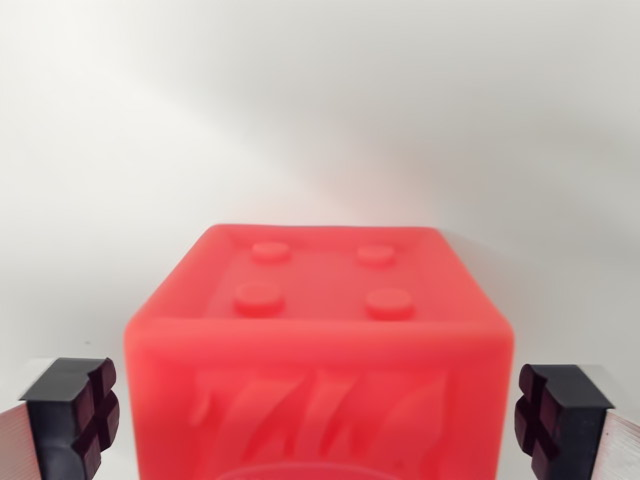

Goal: Destack cube

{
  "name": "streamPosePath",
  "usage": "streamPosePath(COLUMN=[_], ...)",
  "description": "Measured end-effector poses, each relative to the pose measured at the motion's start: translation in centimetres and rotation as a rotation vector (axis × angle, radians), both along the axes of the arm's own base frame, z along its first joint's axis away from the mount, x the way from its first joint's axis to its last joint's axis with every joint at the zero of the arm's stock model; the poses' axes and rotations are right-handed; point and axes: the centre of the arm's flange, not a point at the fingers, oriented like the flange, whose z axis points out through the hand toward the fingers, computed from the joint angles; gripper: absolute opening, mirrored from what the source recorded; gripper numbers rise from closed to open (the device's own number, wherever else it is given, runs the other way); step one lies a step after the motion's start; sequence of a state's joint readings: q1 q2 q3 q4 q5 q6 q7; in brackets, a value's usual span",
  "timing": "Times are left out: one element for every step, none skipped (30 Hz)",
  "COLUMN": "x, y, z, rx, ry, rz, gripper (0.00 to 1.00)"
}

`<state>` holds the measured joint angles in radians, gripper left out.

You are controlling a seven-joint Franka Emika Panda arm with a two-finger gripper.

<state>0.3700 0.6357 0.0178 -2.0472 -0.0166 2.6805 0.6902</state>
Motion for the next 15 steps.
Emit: streamPosePath(x=[0.0,0.0,0.0,0.0,0.0,0.0,0.0,0.0,0.0,0.0,0.0,0.0,0.0,0.0,0.0], y=[0.0,0.0,0.0,0.0,0.0,0.0,0.0,0.0,0.0,0.0,0.0,0.0,0.0,0.0,0.0], z=[0.2,0.5,0.7,0.9,1.2,1.4,1.7,1.8,2.1,2.4,2.7,3.1,3.4,3.6,4.0], rx=[0.0,0.0,0.0,0.0,0.0,0.0,0.0,0.0,0.0,-0.001,-0.001,-0.001,-0.001,-0.001,-0.001], ry=[0.0,-0.001,-0.001,-0.001,-0.002,-0.002,-0.002,-0.002,-0.002,-0.002,-0.002,-0.002,-0.002,-0.003,-0.003], rz=[0.0,0.0,0.0,0.0,0.0,0.0,0.0,0.0,0.0,0.0,0.0,0.0,0.001,0.001,0.001], gripper=[1.0,1.0,1.0,1.0,1.0,1.0,1.0,1.0,1.0,1.0,1.0,1.0,1.0,1.0,1.0])
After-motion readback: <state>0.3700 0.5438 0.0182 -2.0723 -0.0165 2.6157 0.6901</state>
